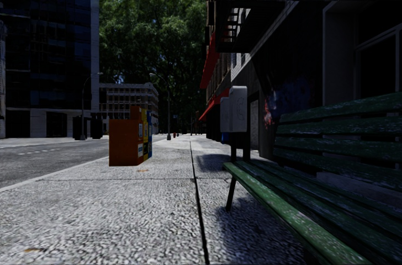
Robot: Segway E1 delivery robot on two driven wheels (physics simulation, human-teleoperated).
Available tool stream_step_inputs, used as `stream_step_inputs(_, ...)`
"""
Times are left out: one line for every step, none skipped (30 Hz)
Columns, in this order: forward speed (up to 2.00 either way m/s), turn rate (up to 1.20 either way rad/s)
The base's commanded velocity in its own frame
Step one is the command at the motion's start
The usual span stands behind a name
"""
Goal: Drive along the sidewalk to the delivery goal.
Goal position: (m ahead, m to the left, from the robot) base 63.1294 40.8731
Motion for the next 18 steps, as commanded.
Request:
stream_step_inputs(0.00,1.01)
stream_step_inputs(0.00,1.01)
stream_step_inputs(0.00,0.98)
stream_step_inputs(0.00,0.89)
stream_step_inputs(0.00,0.74)
stream_step_inputs(0.00,0.50)
stream_step_inputs(0.00,0.34)
stream_step_inputs(0.00,0.34)
stream_step_inputs(0.00,0.29)
stream_step_inputs(0.00,0.27)
stream_step_inputs(0.00,0.26)
stream_step_inputs(0.00,0.26)
stream_step_inputs(0.00,0.25)
stream_step_inputs(0.00,0.25)
stream_step_inputs(0.00,0.25)
stream_step_inputs(0.00,0.25)
stream_step_inputs(0.00,0.25)
stream_step_inputs(0.00,0.20)
